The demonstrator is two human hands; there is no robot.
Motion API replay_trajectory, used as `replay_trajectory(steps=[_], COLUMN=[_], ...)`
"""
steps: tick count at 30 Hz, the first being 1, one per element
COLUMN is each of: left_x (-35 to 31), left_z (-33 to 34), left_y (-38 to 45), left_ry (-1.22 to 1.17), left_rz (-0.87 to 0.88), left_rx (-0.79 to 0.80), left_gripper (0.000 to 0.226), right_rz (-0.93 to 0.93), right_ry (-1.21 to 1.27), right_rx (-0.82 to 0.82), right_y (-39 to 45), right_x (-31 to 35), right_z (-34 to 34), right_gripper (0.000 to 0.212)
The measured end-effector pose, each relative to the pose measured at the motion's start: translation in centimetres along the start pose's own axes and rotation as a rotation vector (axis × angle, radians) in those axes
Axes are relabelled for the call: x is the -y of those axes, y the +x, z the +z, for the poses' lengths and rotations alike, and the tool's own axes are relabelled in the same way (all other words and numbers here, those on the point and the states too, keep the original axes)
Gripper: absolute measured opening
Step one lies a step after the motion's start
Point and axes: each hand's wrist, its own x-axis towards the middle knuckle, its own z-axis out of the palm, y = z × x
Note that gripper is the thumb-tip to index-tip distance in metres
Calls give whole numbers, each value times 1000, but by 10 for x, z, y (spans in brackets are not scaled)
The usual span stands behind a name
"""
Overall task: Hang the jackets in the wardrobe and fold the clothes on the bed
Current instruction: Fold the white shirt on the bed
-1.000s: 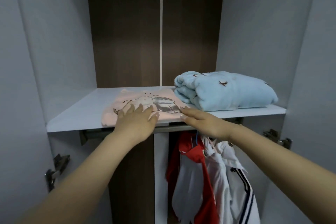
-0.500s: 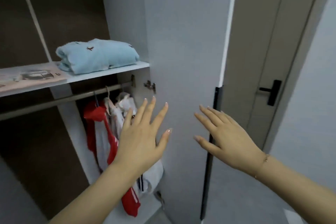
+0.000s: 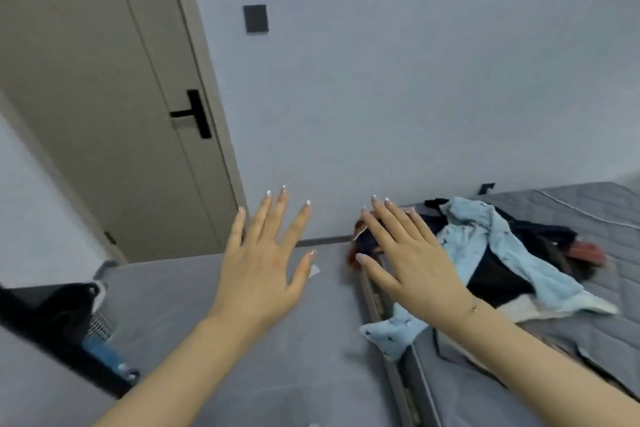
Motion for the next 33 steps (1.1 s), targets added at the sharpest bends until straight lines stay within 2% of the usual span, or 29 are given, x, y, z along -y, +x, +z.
replay_trajectory(steps=[9,15,22,26,33], left_x=[-131,-228,-357,-403,-482], left_z=[147,265,383,468,613], left_y=[174,278,344,364,420], left_ry=[-172,-251,-293,-309,-325], left_rz=[311,452,619,633,744], left_rx=[129,322,465,540,654], left_gripper=[65,64,62,62,59], right_rz=[426,687,906,961,1115], right_ry=[-46,-7,74,123,123], right_rx=[65,119,185,260,218], right_y=[-21,-26,-75,-98,-94], right_x=[-215,-344,-464,-526,-642], right_z=[64,112,183,247,352], right_gripper=[64,61,59,56,56])
